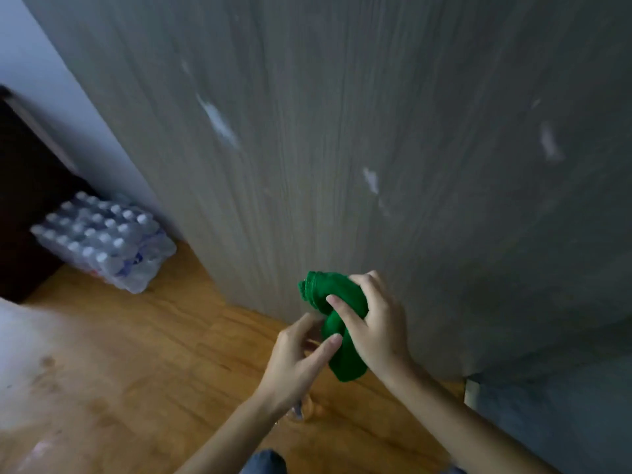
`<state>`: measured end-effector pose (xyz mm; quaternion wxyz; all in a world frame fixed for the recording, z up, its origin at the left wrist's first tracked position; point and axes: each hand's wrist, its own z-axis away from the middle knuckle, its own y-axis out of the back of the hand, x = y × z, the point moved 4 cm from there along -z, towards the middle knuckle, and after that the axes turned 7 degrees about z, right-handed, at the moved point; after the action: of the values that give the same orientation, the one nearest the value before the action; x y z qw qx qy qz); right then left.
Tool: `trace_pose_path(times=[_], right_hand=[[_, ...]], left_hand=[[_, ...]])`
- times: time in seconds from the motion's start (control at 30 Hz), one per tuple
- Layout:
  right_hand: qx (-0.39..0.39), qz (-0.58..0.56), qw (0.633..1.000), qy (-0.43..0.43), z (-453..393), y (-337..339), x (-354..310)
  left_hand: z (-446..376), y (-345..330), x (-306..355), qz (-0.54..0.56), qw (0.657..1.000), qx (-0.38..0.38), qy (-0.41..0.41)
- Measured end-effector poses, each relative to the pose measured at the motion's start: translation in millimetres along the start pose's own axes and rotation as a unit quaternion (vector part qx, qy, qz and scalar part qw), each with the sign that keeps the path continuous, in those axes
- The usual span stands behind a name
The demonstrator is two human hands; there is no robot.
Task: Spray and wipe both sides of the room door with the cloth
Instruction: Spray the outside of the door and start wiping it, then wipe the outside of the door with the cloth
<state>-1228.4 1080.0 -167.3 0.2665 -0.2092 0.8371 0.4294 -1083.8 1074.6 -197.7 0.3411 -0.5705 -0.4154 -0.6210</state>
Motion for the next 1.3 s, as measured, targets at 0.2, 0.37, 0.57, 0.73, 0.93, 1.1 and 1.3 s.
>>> trace_pose_path(times=[0.2, 0.37, 0.57, 0.73, 0.93, 1.1, 1.3], right_hand=[[0.033, -0.043, 0.991, -0.123, -70, 134, -137], [0.057, -0.110, 0.969, -0.214, -134, 230, -248], [0.050, -0.194, 0.952, -0.231, -230, 278, -352], [0.090, -0.134, 0.963, -0.217, -274, 276, -408], [0.215, 0.092, 0.969, -0.083, -333, 304, -475], [0.049, -0.043, 0.996, -0.060, -383, 316, -517], [-0.186, -0.130, 0.966, -0.123, -412, 318, -542]], left_hand=[[9, 14, 224, 0.052, 0.995, 0.029, 0.085], [10, 43, 397, -0.001, 0.998, 0.026, 0.054], [-27, 124, 549, -0.059, 0.993, 0.026, -0.103], [-64, 186, 634, -0.150, 0.955, -0.060, -0.249], [-105, 228, 708, -0.248, 0.882, -0.174, -0.361], [-117, 244, 753, -0.304, 0.810, -0.229, -0.446], [-119, 272, 761, -0.261, 0.815, -0.232, -0.462]])
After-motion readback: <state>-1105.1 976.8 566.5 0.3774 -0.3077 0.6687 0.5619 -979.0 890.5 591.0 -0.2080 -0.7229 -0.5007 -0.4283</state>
